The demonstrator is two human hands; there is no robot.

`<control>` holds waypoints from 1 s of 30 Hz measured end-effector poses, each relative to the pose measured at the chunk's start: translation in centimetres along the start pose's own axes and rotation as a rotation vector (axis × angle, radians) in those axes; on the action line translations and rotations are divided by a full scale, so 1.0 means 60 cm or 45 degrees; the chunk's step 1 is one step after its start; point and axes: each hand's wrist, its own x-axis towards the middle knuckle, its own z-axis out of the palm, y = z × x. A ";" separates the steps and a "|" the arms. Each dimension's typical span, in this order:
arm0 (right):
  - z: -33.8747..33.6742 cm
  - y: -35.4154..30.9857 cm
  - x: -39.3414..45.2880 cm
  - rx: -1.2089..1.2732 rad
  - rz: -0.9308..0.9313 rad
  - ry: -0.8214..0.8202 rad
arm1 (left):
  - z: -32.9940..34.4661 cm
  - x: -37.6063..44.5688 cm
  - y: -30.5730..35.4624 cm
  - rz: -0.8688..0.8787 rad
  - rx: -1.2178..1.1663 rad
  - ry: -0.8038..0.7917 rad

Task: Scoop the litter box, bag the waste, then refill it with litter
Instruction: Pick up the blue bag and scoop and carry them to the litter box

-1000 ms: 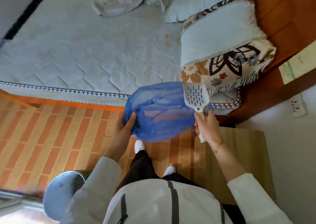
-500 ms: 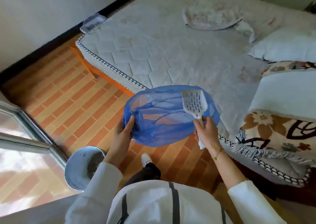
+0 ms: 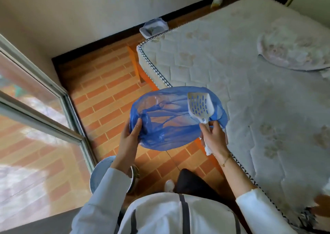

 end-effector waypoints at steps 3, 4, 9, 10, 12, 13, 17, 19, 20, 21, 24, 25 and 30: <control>0.045 -0.042 0.043 -0.012 -0.042 -0.088 | -0.024 0.045 0.015 0.031 -0.016 0.083; 0.059 -0.056 0.057 -0.012 -0.044 -0.112 | -0.033 0.061 0.019 0.036 -0.025 0.116; 0.133 -0.116 0.161 -0.025 -0.037 -0.206 | -0.061 0.158 0.045 0.086 -0.057 0.213; 0.150 -0.129 0.189 -0.046 -0.047 -0.225 | -0.066 0.183 0.052 0.096 -0.064 0.228; 0.186 -0.156 0.250 -0.091 -0.074 -0.262 | -0.079 0.240 0.065 0.118 -0.081 0.264; 0.204 -0.171 0.282 -0.114 -0.091 -0.281 | -0.084 0.270 0.074 0.127 -0.088 0.285; 0.279 -0.257 0.406 -0.154 -0.132 -0.360 | -0.101 0.392 0.124 0.158 -0.107 0.352; 0.320 -0.307 0.464 -0.140 -0.149 -0.379 | -0.110 0.453 0.158 0.182 -0.107 0.382; 0.340 -0.333 0.491 -0.136 -0.164 -0.389 | -0.115 0.484 0.174 0.195 -0.099 0.386; 0.360 -0.357 0.518 -0.137 -0.177 -0.400 | -0.121 0.515 0.188 0.206 -0.094 0.393; 0.415 -0.425 0.587 -0.136 -0.192 -0.440 | -0.139 0.600 0.228 0.235 -0.109 0.437; 0.433 -0.445 0.608 -0.138 -0.196 -0.451 | -0.146 0.626 0.239 0.245 -0.109 0.452; 0.520 -0.518 0.707 -0.189 -0.232 -0.536 | -0.178 0.748 0.287 0.282 -0.106 0.492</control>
